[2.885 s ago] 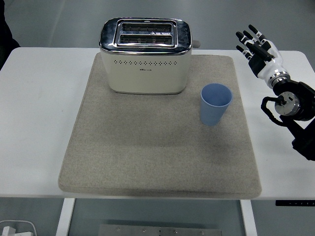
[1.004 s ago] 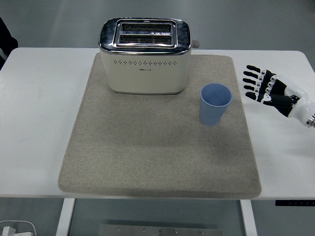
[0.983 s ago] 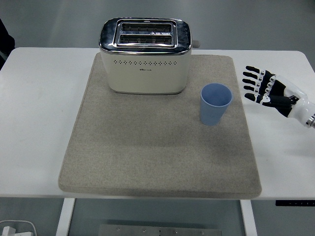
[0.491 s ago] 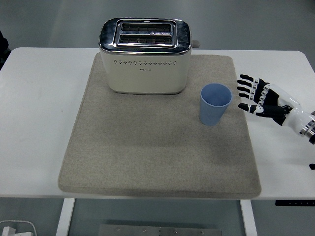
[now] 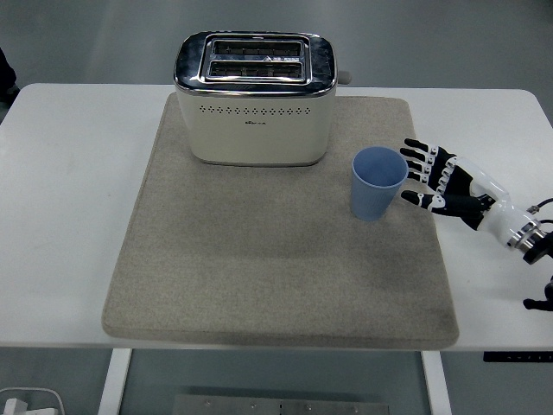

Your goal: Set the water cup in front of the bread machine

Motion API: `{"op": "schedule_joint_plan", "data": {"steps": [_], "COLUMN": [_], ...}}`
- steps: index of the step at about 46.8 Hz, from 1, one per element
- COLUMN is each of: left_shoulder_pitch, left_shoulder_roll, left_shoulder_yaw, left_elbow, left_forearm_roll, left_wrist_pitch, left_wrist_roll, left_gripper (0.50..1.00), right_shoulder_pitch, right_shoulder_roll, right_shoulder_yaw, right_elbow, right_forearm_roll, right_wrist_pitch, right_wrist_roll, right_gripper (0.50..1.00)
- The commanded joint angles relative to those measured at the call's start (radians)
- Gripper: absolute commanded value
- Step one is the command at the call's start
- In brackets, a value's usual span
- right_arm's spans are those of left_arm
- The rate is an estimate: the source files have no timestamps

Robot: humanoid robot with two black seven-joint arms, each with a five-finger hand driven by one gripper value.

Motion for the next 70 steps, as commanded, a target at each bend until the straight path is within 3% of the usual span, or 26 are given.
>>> {"op": "schedule_joint_plan", "data": {"steps": [1,25,32,56,70], "left_shoulder_pitch": [0.000,0.000,0.000,0.002,0.002], "left_shoulder_roll": [0.000,0.000,0.000,0.000,0.000], "left_shoulder_yaw": [0.000,-0.001,-0.001,-0.001,-0.001], "left_elbow": [-0.004,-0.007,-0.007,-0.007,-0.014], "left_forearm_roll": [0.000,0.000,0.000,0.000,0.000], "left_wrist_pitch": [0.000,0.000,0.000,0.000,0.000], "left_wrist_roll": [0.000,0.000,0.000,0.000,0.000], "left_gripper": [1.000,1.000,1.000,1.000,1.000], "right_shoulder_pitch": [-0.002,0.004,0.012,0.020,0.041], "right_shoulder_roll": [0.013,0.036,0.079,0.100,0.154], "right_shoulder_yaw": [0.001,-0.002,-0.005,-0.003,-0.009], "right_elbow": [-0.001,-0.022,-0.047,-0.052,-0.091], "right_forearm_roll": [-0.018,-0.021,-0.021,-0.021,-0.021], "right_wrist_pitch": [-0.003,-0.011,-0.005,-0.002,0.005], "right_wrist_roll": [0.000,-0.002,-0.005,-0.006,-0.006], "right_gripper": [0.928,0.926,0.926,0.928,0.928]}}
